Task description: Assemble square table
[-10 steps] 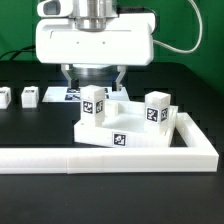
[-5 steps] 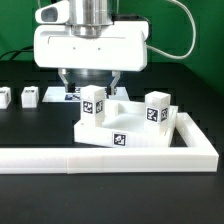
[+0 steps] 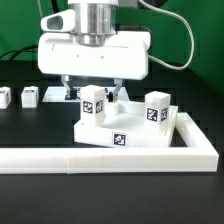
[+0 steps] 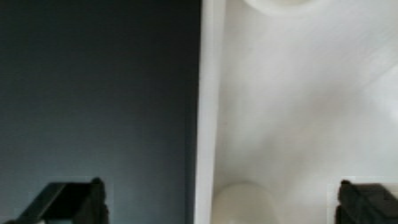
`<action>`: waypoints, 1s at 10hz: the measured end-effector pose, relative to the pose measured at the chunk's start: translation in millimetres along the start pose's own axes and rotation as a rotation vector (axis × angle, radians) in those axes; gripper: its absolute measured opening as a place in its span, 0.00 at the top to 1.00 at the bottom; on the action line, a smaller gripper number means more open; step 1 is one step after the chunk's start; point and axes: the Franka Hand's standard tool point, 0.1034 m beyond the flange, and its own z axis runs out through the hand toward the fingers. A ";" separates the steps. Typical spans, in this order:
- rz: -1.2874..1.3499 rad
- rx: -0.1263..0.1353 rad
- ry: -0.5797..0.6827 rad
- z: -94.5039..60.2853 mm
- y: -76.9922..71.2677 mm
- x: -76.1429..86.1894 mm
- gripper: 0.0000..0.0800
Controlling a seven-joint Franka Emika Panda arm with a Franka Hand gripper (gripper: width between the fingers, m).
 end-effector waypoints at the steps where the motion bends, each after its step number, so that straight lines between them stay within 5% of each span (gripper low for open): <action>1: -0.002 -0.006 0.000 5.9 -1.4 -3.0 0.19; 10: 0.082 0.009 -0.013 13.9 2.7 -6.9 0.19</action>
Offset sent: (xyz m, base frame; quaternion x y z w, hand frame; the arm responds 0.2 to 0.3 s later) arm 0.0000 0.0000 0.0000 0.0000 0.0000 0.0000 1.0000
